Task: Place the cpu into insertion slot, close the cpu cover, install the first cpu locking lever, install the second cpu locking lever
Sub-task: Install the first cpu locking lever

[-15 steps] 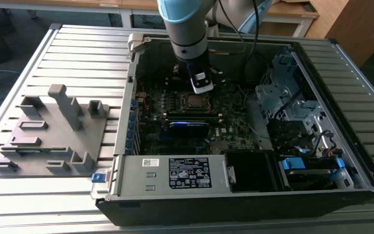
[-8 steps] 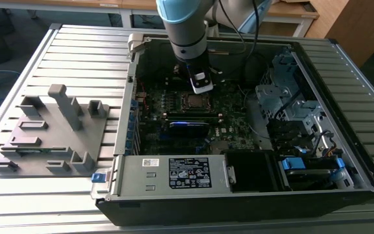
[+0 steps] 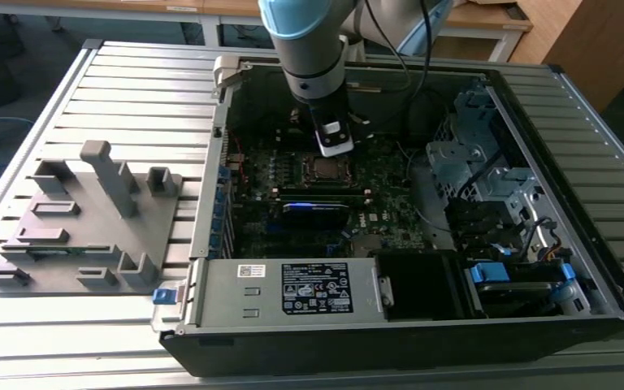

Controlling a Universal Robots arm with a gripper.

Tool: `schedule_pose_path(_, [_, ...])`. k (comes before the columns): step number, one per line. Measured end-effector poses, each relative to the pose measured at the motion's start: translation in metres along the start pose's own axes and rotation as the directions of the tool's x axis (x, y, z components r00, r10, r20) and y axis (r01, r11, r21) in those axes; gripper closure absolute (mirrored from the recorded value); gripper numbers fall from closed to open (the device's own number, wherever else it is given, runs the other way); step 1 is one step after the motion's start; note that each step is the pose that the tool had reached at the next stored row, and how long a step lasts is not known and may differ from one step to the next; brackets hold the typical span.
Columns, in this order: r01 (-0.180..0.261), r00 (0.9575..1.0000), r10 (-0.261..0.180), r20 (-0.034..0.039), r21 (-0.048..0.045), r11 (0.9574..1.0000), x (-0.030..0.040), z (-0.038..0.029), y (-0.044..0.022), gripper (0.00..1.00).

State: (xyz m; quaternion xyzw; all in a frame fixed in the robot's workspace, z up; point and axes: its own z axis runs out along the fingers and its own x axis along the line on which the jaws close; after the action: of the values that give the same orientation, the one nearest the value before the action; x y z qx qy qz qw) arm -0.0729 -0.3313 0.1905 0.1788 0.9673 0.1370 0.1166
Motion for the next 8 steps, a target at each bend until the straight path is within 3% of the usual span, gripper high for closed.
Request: schedule_pose_path(8, [-0.033,0.9994,0.033,0.0123,0.0057,0.9994,0.0041,-0.0011,-0.0010,0.89])
